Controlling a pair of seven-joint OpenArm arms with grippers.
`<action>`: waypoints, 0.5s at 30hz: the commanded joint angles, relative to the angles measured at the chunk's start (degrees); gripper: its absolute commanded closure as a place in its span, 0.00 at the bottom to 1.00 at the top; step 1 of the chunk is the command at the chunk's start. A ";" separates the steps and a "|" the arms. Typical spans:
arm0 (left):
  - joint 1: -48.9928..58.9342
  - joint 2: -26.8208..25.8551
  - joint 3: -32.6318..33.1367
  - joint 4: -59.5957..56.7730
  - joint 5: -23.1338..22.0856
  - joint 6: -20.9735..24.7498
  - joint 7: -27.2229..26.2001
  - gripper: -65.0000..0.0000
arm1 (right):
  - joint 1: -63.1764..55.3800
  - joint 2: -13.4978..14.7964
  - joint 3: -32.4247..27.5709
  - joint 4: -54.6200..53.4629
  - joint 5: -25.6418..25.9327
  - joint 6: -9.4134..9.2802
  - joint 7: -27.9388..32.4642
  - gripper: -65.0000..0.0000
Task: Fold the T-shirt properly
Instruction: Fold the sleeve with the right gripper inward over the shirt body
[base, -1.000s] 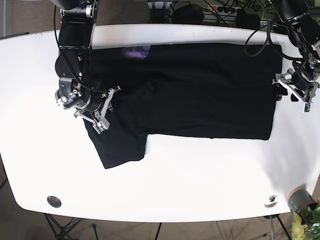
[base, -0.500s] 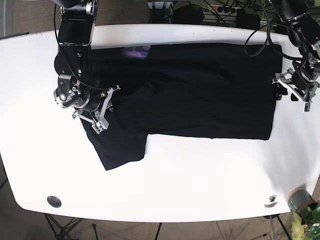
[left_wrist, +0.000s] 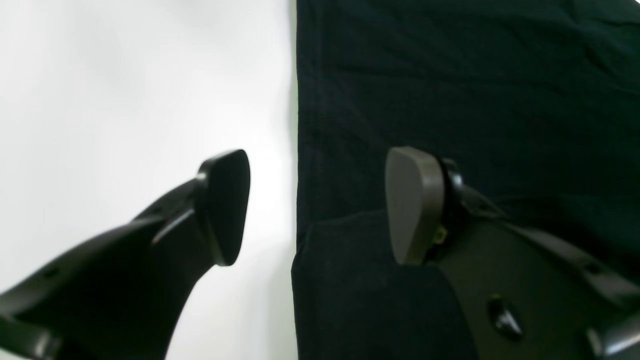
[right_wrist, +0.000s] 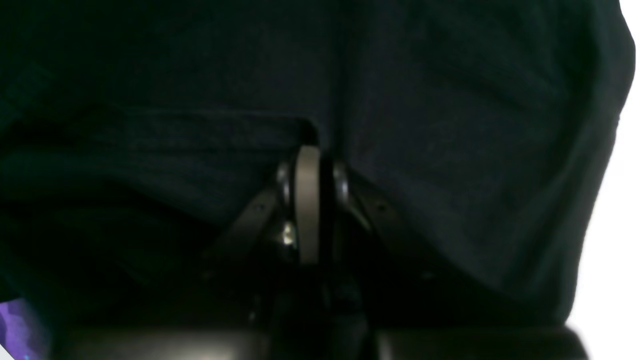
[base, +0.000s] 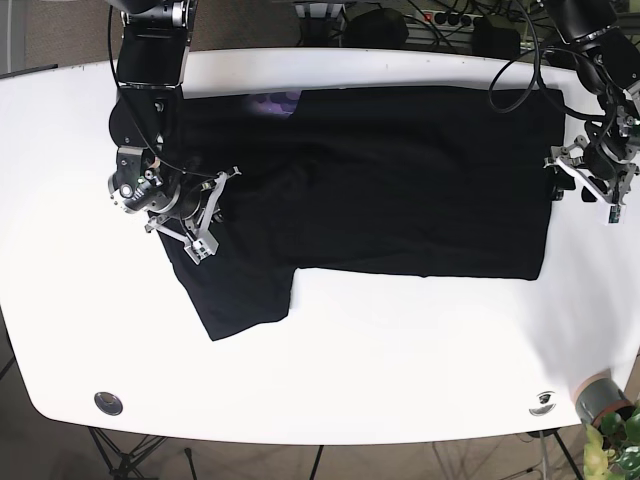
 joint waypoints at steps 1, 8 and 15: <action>-0.47 -1.24 -0.23 0.77 -0.53 -0.15 -1.16 0.39 | 1.28 0.20 0.08 3.14 0.71 0.06 0.92 0.97; -0.47 -1.24 -0.23 0.77 -0.53 -0.15 -1.16 0.39 | 0.84 -1.12 0.26 8.50 0.45 0.06 0.92 0.97; -0.47 -1.24 -0.14 0.77 -0.53 -0.15 -1.16 0.39 | 2.51 -1.38 0.08 8.50 0.54 0.06 1.10 0.96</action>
